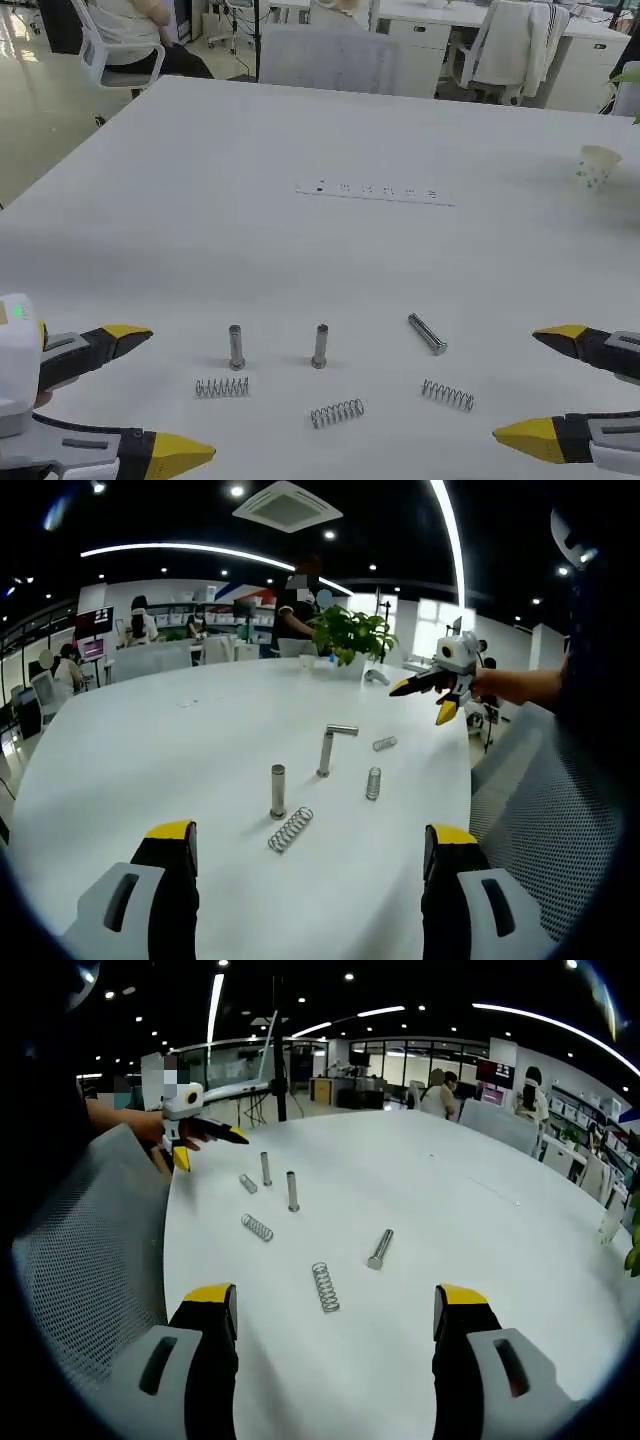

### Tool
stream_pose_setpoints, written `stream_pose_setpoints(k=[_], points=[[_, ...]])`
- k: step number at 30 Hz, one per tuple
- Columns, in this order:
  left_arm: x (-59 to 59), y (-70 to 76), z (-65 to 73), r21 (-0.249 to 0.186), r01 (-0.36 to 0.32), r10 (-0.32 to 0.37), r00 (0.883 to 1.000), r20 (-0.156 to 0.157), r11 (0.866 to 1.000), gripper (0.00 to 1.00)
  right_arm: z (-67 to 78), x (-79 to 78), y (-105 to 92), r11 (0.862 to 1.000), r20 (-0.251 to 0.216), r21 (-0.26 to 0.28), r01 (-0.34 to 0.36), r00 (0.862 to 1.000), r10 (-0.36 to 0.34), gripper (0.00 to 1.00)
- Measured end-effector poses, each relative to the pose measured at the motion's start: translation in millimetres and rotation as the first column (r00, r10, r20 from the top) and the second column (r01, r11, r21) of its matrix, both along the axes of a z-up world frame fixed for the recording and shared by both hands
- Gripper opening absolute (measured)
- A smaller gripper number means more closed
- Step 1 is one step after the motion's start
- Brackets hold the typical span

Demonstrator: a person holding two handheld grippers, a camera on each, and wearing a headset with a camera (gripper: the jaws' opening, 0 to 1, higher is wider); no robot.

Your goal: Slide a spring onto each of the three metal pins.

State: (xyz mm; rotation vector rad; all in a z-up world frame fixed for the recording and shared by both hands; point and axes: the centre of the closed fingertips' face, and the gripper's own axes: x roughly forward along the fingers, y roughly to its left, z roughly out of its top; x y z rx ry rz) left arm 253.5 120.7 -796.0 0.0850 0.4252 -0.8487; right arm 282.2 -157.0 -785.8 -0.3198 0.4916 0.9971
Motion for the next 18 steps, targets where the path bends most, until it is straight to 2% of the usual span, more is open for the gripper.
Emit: stream_pose_setpoints(k=[18], points=[[1.2,-2.5,-0.1,0.000,0.007,-0.007,1.000,0.000,1.000,0.90,-3.4,-2.2,-2.0,1.000,-0.008,-0.005,0.007,1.000,-0.007,0.80]])
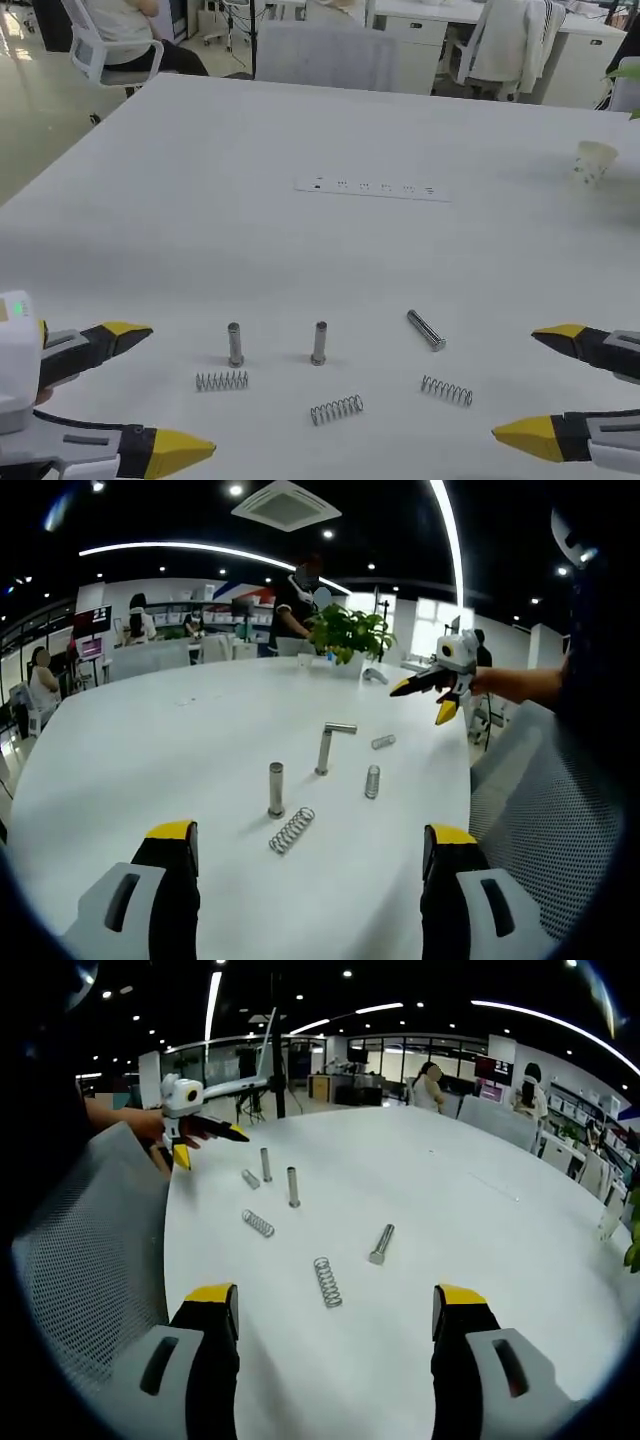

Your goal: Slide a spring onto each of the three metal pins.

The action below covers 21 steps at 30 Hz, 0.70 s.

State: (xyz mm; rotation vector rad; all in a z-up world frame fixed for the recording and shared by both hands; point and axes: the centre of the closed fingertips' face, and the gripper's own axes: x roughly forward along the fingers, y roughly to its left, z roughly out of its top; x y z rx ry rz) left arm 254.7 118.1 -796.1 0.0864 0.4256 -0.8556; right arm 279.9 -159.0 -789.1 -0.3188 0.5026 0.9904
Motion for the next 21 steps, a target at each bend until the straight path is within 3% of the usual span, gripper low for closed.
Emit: stream_pose_setpoints(k=[21], points=[[-1.7,0.5,0.1,-0.002,-0.004,0.004,1.000,-0.002,1.000,0.89,-0.3,-0.8,-0.4,1.000,-0.004,0.002,0.007,1.000,-0.007,0.79]])
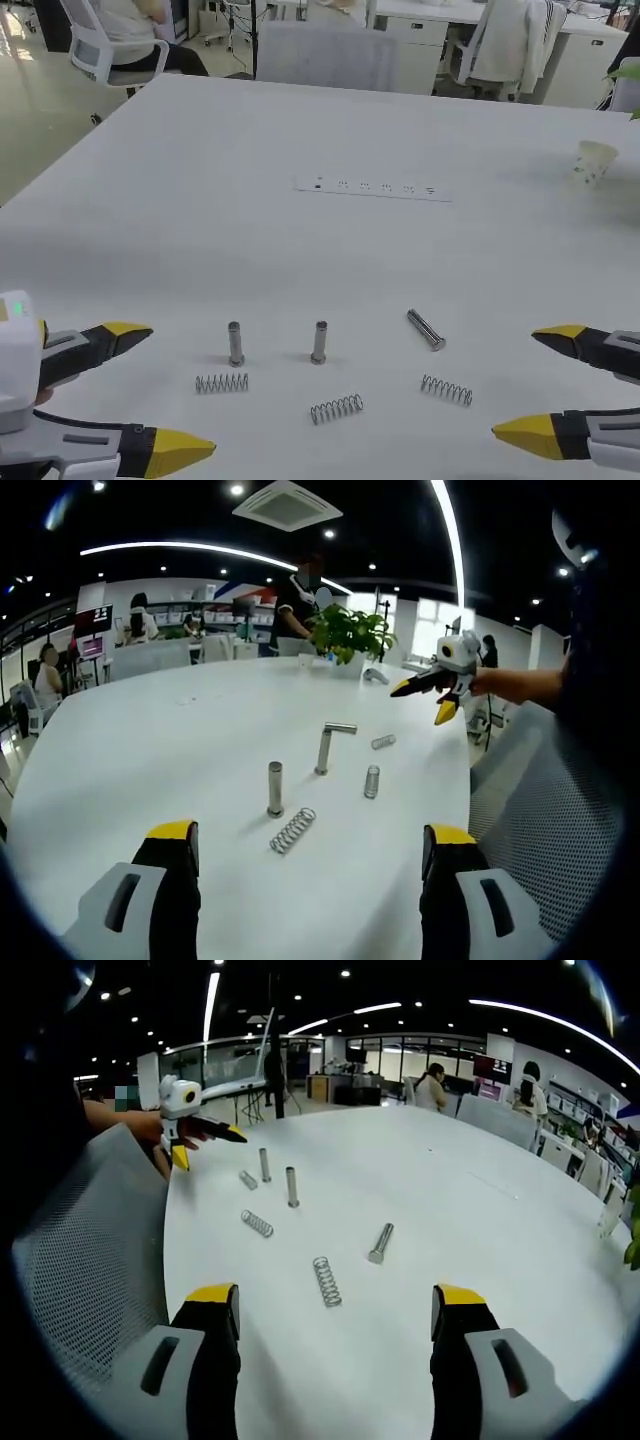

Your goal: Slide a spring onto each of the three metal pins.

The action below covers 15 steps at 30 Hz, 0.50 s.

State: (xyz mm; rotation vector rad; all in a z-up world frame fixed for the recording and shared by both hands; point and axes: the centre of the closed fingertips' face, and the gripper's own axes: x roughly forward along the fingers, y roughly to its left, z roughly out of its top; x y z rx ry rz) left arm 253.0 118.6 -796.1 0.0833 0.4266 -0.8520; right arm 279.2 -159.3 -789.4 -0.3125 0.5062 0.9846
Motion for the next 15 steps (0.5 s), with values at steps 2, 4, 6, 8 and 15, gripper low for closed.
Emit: stream_pose_setpoints(k=[2,4,6,8,15], points=[[0.0,-0.2,0.2,-0.001,-0.001,0.001,1.000,0.000,1.000,0.89,-0.1,-0.1,-0.4,1.000,-0.001,0.002,0.001,1.000,-0.001,0.78],[0.0,-0.4,0.2,-0.001,0.000,0.000,1.000,0.000,1.000,0.89,-0.3,0.0,-1.1,1.000,-0.001,0.002,0.004,1.000,-0.004,0.78],[0.2,-0.8,0.4,-0.001,0.000,0.000,1.000,0.001,1.000,0.89,-0.8,0.0,-1.7,1.000,-0.002,0.002,0.005,1.000,-0.005,0.78],[0.4,-1.0,0.5,-0.002,0.000,0.000,1.000,0.000,1.000,0.89,-0.9,0.1,-2.2,1.000,-0.003,0.001,0.006,1.000,-0.005,0.78],[1.2,-1.1,0.6,-0.001,0.000,0.000,1.000,0.000,1.000,0.89,-0.8,1.7,-3.3,1.000,-0.003,0.001,0.009,1.000,-0.009,0.78]])
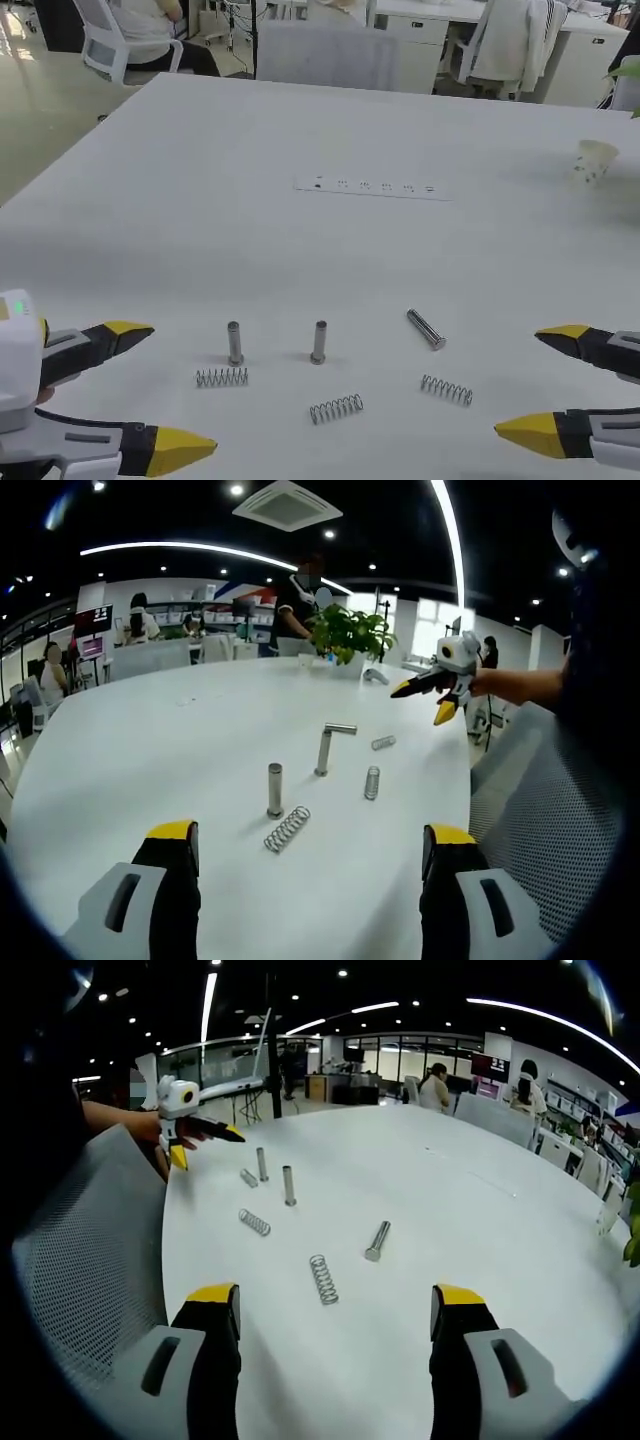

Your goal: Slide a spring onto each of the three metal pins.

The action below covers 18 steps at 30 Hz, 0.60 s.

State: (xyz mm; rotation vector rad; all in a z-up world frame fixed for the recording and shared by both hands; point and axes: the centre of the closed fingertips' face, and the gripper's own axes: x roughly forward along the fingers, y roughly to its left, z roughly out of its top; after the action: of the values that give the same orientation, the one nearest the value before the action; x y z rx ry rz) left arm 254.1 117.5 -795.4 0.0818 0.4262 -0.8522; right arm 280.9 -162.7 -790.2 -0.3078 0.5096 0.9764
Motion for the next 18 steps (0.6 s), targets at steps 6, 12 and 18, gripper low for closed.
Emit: stream_pose_setpoints(k=[6,12,18], points=[[-0.6,0.4,-0.8,0.002,0.000,0.000,1.000,-0.003,1.000,0.89,-0.4,0.7,0.3,1.000,-0.001,0.000,-0.001,1.000,0.001,0.78],[-0.8,-0.3,-0.8,0.003,0.001,-0.001,1.000,-0.002,1.000,0.89,0.6,1.6,0.3,1.000,-0.002,-0.002,-0.003,1.000,0.003,0.77],[-1.7,-0.5,-0.1,0.001,0.000,0.000,1.000,-0.001,1.000,0.89,3.3,4.9,1.0,1.000,-0.001,-0.001,0.000,1.000,0.000,0.76]])
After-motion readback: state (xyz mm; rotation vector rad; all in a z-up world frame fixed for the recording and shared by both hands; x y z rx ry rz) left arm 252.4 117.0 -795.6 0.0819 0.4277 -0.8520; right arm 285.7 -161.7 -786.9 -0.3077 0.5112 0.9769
